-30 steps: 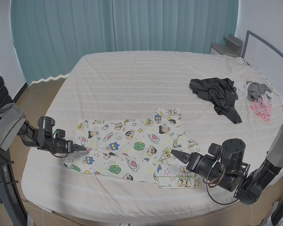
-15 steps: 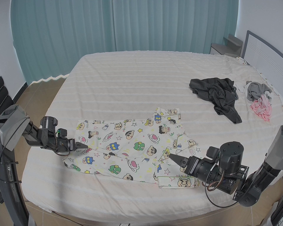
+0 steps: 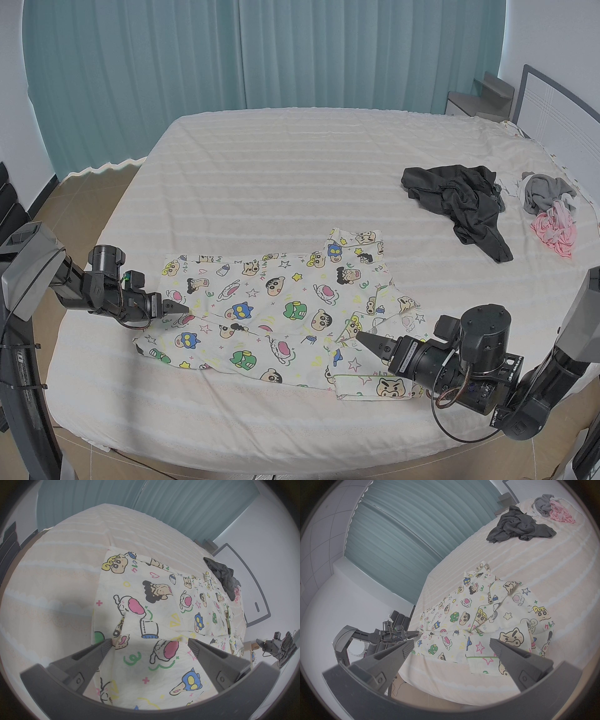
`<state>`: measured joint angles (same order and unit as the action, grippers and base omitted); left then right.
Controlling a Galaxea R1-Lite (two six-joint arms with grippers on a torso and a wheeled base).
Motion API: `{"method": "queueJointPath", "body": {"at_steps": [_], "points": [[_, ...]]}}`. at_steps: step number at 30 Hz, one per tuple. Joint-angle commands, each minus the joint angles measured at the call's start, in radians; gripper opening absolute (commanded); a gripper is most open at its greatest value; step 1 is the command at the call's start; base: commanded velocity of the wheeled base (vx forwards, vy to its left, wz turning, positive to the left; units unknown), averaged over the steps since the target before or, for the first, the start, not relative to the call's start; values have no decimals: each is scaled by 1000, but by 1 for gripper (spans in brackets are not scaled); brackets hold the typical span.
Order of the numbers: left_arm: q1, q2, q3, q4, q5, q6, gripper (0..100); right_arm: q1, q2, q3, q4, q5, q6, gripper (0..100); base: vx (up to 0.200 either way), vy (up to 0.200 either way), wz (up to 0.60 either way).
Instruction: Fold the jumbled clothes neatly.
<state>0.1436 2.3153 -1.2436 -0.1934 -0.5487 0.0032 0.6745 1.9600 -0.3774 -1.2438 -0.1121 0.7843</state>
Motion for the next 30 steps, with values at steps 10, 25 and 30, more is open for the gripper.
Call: {"method": "queueJointPath", "body": {"at_steps": [10, 25, 30], "points": [[2, 6, 4, -1, 13, 9, 100, 10, 17, 2, 1, 2, 0, 100, 0, 0, 0], [53, -70, 78, 11, 13, 4, 0, 10, 34, 5, 0, 2, 0, 100, 0, 0, 0], [68, -106, 87, 60, 23, 6, 0, 10, 39, 5, 0, 0, 0, 100, 0, 0, 0]]}}
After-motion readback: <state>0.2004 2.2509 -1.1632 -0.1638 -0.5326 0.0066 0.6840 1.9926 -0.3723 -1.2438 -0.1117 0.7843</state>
